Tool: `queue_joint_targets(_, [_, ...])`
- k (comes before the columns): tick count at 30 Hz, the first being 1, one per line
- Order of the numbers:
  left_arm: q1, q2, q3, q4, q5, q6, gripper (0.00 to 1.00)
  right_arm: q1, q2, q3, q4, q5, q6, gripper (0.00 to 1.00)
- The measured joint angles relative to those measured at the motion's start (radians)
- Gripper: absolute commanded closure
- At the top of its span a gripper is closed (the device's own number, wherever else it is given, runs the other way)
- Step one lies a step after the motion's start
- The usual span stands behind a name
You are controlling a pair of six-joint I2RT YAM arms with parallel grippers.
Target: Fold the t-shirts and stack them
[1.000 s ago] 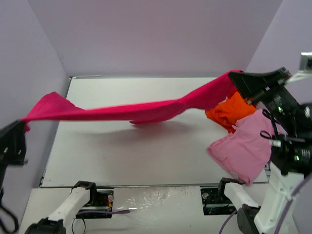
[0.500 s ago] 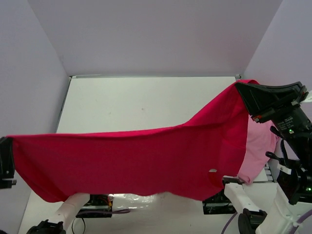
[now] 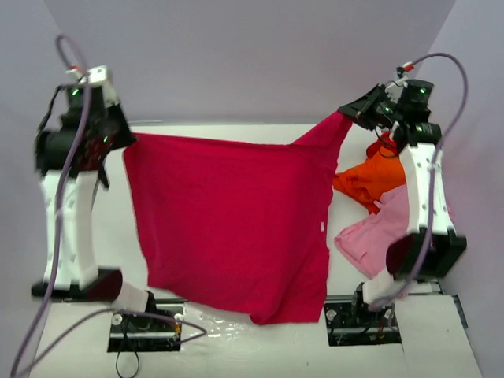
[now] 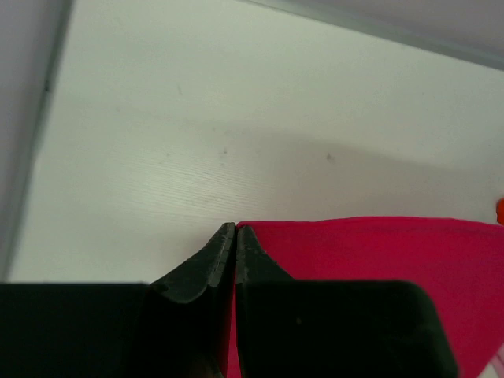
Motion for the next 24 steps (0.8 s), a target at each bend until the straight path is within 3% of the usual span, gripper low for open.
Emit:
queue_joint_targets(3, [0.040,0.269,0.048,0.040,0.138,-0.047,1.00,0.001,0.252,0.133,-0.007,-0.004,0.028,1.00])
queue_joint_targets(7, [0.077,0.713,0.438,0.027,0.261,-0.096,1.00,0.014,0.589,0.484,0.023,-0.036,0.080,1.00])
queue_joint_targets(9, [0.093,0.836,0.545,0.074,0.332,-0.136,1.00,0.020,0.714,0.666,0.054,-0.060,0.118,1.00])
queue_joint_targets(11, [0.110,0.861,0.548,0.111,0.405,-0.190,1.00,0.022,0.797,0.795,0.173,-0.089,0.213,1.00])
queue_joint_targets(15, [0.139,0.835,0.595,0.214,0.497,-0.256,1.00,0.019,0.810,0.812,0.433,-0.150,0.386,1.00])
queue_joint_targets(20, [0.136,0.619,0.517,0.341,0.500,-0.232,1.00,-0.008,0.691,0.664,0.547,-0.171,0.352,1.00])
queue_joint_targets(24, [0.138,0.471,0.551,0.371,0.500,-0.198,1.00,-0.022,0.608,0.597,0.552,-0.182,0.299,1.00])
